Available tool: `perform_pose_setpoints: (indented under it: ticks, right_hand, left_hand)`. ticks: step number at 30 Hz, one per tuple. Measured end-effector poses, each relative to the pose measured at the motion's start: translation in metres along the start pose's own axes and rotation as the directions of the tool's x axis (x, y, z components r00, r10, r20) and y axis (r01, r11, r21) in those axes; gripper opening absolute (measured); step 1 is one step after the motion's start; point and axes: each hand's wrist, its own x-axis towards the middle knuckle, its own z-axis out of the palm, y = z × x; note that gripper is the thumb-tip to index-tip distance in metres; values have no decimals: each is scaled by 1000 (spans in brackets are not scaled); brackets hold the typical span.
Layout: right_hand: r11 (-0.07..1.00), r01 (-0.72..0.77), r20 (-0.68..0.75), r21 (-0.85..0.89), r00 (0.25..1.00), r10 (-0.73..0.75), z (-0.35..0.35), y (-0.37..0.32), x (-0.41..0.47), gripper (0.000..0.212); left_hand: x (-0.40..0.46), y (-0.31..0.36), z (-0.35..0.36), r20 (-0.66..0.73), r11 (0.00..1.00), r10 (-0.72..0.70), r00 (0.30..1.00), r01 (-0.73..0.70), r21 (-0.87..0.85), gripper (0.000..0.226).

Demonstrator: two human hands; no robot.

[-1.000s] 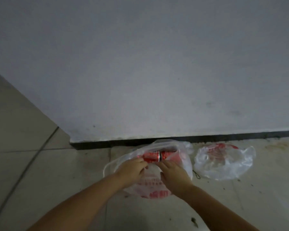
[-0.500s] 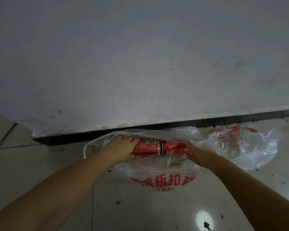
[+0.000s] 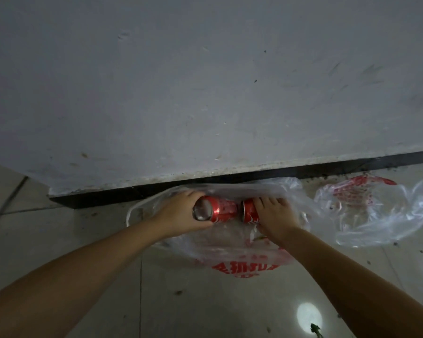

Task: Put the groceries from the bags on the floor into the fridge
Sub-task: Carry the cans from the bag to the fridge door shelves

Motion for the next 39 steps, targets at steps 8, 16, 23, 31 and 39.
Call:
perform_pose_setpoints:
  ticks: [8,16,23,31,39]
  right_hand:
    - [822,-24,-32,569,998,50,-9,0,-9,80]
    - [583,-107,62,806,993,96,8,-2,-36,49]
    - [573,-61,20,818,997,77,-12,-17,-49,68]
    - [500,-26,-21,866,996,88,-113,-51,-136,69]
    - [420,-126,75,899,988,135,-209,-47,-240,64]
  left_hand:
    - [3,11,5,-110,979,-91,990,69,-194,63]
    - [-2,4,32,-30,845,-185,982,144,-515,83]
    - [-16,18,28,-69,853,-250,966,186,-487,63]
    - [-124,101,-33,19,717,-426,905,350,-602,64]
    - [-216,183,-122,74,679,-436,897,382,-627,58]
